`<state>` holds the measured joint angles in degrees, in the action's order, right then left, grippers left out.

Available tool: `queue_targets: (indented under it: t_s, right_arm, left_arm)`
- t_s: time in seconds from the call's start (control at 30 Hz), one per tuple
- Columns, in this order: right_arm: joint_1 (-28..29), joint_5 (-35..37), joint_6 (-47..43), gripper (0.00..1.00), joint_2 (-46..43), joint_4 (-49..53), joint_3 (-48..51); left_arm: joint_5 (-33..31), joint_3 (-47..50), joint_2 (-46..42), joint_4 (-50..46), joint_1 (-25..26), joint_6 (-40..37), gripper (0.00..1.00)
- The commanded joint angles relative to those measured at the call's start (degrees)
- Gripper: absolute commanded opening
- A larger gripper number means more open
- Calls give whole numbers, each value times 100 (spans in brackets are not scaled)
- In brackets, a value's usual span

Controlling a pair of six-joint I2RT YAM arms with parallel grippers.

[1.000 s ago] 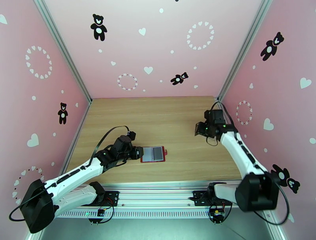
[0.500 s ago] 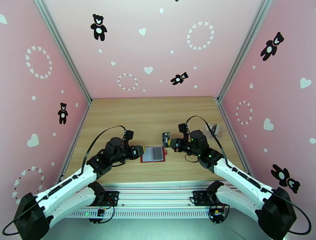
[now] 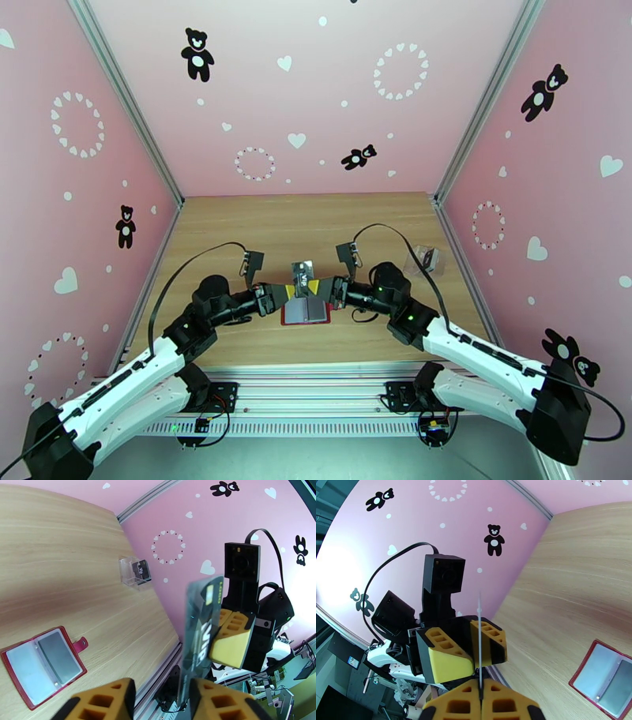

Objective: Put the credit cards into the card holder

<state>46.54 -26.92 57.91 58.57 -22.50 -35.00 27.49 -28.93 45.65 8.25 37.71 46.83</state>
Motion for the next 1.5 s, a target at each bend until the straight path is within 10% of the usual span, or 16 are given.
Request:
queue_targets:
  t_s: [0.0,0.4,0.57,0.83,1.2,1.37,1.47]
  right_arm:
    - [96,-136,94,0,145,-287,-267]
    - [179,-350,-76,0,305,-233,-369]
    - [177,-629,-684,17,119,354,-582]
    - [180,-854,-702,18,43,264,-620]
    - [188,-993,-661,0,76,263,-674]
    - [137,-258,-1129,0,384,1687,-1040]
    - [-114,-122,-984,0,956,2302,-1212]
  left_arm:
    - [222,-113,-140,286,61,61,37]
    - [407,-8,-379,422,148,158,0]
    - [589,3,-581,182,147,33,0]
    - [969,-19,-837,-101,185,-152,0]
    - [858,-50,-766,-238,209,-189,0]
    - [-660,-309,-819,-1689,175,-562,65]
    - [-1677,-455,-405,-2554,-43,-541,68]
